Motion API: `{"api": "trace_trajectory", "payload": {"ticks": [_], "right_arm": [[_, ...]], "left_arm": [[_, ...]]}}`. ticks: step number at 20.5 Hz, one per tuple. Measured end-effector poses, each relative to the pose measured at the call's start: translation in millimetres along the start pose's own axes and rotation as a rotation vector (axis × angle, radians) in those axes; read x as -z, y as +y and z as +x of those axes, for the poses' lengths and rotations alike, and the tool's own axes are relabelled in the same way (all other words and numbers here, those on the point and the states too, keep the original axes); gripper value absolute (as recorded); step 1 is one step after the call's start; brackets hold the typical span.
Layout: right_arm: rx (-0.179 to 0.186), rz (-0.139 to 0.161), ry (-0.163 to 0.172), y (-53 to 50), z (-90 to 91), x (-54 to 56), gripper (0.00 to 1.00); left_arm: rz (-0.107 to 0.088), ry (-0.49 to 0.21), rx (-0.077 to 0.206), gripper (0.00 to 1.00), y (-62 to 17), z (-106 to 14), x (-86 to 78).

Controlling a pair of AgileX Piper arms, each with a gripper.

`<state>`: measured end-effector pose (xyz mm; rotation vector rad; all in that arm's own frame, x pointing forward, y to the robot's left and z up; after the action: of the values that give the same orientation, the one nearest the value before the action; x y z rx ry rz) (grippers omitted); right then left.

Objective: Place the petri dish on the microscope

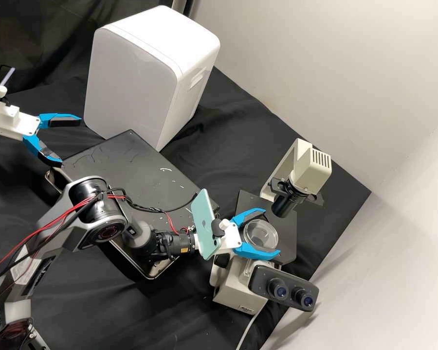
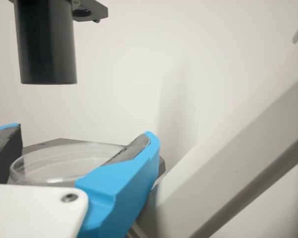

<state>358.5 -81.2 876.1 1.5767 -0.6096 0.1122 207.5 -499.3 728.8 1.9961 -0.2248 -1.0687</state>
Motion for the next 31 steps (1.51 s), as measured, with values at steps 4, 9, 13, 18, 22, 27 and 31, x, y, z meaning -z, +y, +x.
{"api": "trace_trajectory", "payload": {"ticks": [4,9,13,18,22,27,31], "right_arm": [[0.003,-0.002,-0.003,-0.3,0.0,-0.2,1.0],[0.007,-0.007,0.0,-2.0,0.1,-1.5,1.0],[0.005,-0.009,0.007,-2.3,0.1,-1.3,1.0],[0.006,-0.01,0.009,-2.4,0.1,-1.2,1.0],[0.009,-0.012,0.013,-2.7,0.1,-0.8,1.0],[0.086,-0.054,0.083,-7.6,-0.6,8.5,1.0],[0.104,-0.053,0.071,-5.8,-1.0,11.0,1.0]], "left_arm": [[0.0,0.0,0.0,1.0,0.0,0.0,0.0],[0.0,0.0,0.0,1.0,0.0,0.0,0.0],[0.0,0.0,0.0,1.0,0.0,0.0,0.0],[0.0,0.0,0.0,1.0,0.0,0.0,0.0],[-0.008,0.001,0.009,1.0,-2.4,0.7,1.0],[-0.013,0.001,0.004,1.0,-0.8,1.8,1.7],[-0.014,0.0,0.001,1.0,0.1,2.4,2.1]]}}
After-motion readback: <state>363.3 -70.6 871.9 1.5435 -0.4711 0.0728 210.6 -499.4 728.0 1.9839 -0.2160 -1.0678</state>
